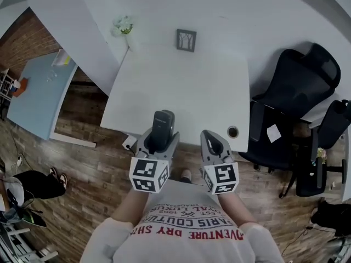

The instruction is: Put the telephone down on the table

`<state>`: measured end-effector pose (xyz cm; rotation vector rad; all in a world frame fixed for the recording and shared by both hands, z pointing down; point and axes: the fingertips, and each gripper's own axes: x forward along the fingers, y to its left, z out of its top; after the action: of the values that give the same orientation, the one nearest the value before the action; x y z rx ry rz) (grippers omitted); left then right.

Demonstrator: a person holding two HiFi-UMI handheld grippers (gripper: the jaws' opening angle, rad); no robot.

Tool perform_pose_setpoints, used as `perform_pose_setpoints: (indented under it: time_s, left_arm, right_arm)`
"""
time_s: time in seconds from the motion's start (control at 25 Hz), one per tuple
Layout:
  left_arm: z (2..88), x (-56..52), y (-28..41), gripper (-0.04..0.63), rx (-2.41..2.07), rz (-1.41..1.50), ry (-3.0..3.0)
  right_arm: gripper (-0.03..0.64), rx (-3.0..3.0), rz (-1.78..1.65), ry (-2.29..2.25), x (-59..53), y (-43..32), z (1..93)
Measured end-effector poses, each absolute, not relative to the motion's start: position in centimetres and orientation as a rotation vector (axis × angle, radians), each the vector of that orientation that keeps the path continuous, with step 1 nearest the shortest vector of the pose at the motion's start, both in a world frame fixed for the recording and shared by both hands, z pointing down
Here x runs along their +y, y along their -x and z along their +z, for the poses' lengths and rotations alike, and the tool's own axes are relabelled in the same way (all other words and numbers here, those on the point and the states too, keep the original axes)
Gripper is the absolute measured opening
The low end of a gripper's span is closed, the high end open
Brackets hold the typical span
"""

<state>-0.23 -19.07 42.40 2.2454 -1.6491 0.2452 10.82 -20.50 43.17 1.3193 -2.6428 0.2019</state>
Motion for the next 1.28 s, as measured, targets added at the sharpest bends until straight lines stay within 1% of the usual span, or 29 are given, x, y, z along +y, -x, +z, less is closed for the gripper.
perform_pose_setpoints:
  time_s: [0.48, 0.8, 1.0, 1.28]
  left_arm:
    - [43.7, -28.5, 2.5, 0.285, -1.602, 0.251, -2.239]
    - [45.3, -34.9, 5.4, 0.285, -1.539, 0.291, -2.237]
    - [47.8, -37.9, 7.1, 0.285, -1.513, 0.345, -2.193]
    - [54.3, -40.4, 7.3, 0.285, -1.436, 0.432, -2.102]
  right_arm:
    - [0.025, -2.587, 0.255, -1.345, -29.1, -8.8, 44.5]
    - [0.025, -2.519, 0.301, -1.386, -35.3, -6.0, 45.6]
    - [0.025, -2.469, 0.338, -1.397, -38.3, -5.0, 47.3]
    - [0.025, -2.384, 0.424, -1.379, -41.1, -4.6, 51.9]
